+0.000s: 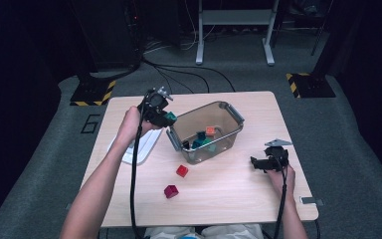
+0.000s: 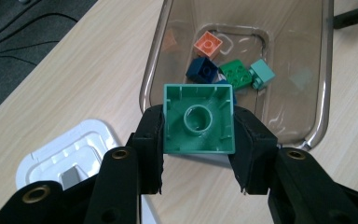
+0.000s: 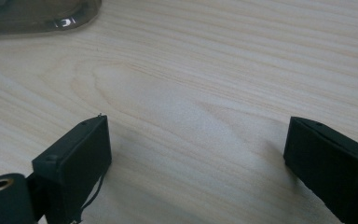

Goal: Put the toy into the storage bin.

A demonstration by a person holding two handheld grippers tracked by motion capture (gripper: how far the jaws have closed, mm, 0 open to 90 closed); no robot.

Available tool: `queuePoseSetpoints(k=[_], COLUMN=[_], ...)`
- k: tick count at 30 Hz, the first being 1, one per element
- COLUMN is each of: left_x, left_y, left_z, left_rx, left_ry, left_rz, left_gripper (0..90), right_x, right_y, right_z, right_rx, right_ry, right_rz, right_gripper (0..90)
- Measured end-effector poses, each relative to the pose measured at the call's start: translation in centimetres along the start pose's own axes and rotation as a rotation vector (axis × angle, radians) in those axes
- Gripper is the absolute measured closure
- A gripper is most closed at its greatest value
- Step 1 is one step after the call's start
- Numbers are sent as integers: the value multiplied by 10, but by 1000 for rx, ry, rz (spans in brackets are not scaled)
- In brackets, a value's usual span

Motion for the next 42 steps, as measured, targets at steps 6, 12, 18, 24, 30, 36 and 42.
queuePoseSetpoints(k=[6, 12, 18, 24, 30, 36, 42], left_x=[17, 26, 32, 34, 35, 33, 32], left_y=[16, 33, 53, 72, 88, 103, 109], left_z=[-2, -2, -4, -4, -6, -6, -6], left_rx=[-9, -20, -31, -40, -43, -46, -50], left_ry=[11, 17, 20, 20, 25, 16, 11], left_rz=[25, 48, 78, 115, 146, 175, 191], left_gripper=[588, 588, 588, 587, 587, 587, 585], right_x=[0, 0, 0, 0, 0, 0, 0], right_y=[0, 0, 0, 0, 0, 0, 0], right_z=[0, 0, 0, 0, 0, 0, 0], right_rx=[2, 3, 2, 1, 1, 1, 2], right_ry=[-2, -3, -3, -3, -3, -3, -3], right_rz=[-1, 0, 0, -1, -1, -1, -1], right_gripper=[69, 69, 69, 69, 69, 69, 69])
Point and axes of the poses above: each handheld gripper's, and its own axes: y roughly forward along the jaws, x roughly out of its top, z roughly to its left, the point moved 4 cm from there along y, roughly forward along the jaws, and after that the axes turned 4 degrees about -z, right-handed, at the moved point
